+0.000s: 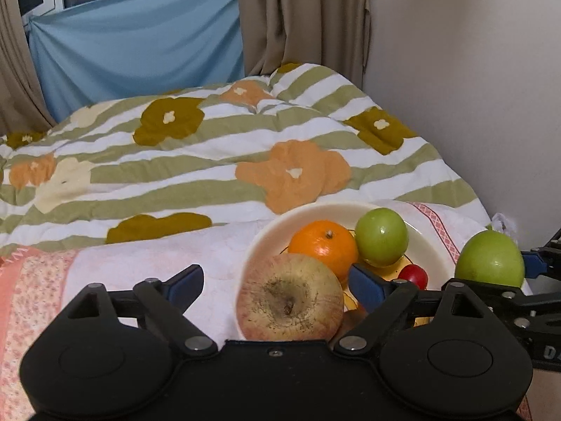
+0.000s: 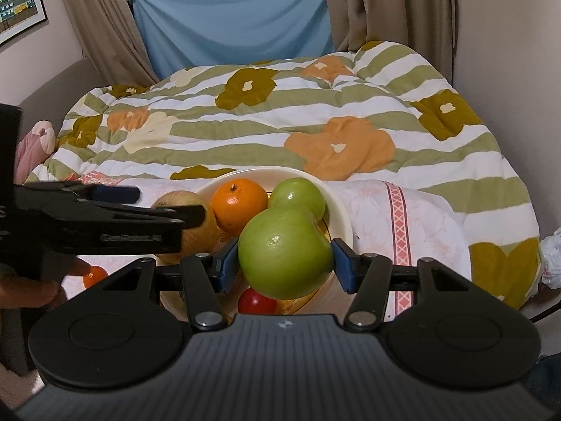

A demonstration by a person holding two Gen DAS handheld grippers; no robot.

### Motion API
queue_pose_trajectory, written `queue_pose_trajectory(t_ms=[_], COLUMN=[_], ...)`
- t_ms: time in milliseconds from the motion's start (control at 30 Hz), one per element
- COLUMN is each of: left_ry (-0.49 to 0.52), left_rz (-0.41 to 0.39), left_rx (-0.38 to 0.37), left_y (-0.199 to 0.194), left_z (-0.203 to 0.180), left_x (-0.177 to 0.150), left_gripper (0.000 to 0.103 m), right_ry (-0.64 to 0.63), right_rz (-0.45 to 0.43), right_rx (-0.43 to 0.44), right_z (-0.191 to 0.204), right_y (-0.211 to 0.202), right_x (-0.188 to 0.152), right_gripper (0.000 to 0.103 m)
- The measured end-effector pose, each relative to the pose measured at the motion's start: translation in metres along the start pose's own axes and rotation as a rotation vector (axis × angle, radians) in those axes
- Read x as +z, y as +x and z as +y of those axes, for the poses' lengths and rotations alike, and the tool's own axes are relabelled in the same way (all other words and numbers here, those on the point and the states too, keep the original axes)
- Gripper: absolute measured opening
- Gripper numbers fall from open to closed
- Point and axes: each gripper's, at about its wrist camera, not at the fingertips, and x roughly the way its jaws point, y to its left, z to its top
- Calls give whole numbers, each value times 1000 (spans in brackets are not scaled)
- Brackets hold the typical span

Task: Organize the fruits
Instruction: 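Open the left tool to drop the apple while the right tool releases the green apple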

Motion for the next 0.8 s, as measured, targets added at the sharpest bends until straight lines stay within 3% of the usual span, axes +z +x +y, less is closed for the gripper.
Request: queue_pose_trajectory(t_ms=[367,800], left_ry=[-24,-33], left_rz=[6,10], left_rx=[29,62], left_y=[-37,-48], left_z=[16,14], left_x=[-17,-31], left_gripper=[92,92], right_ry=[-35,-76], right_rz=[34,64], right_rx=[4,-3], right_z=[4,4], right_y=[21,43], right_x=[-3,-14], right_gripper=[70,70])
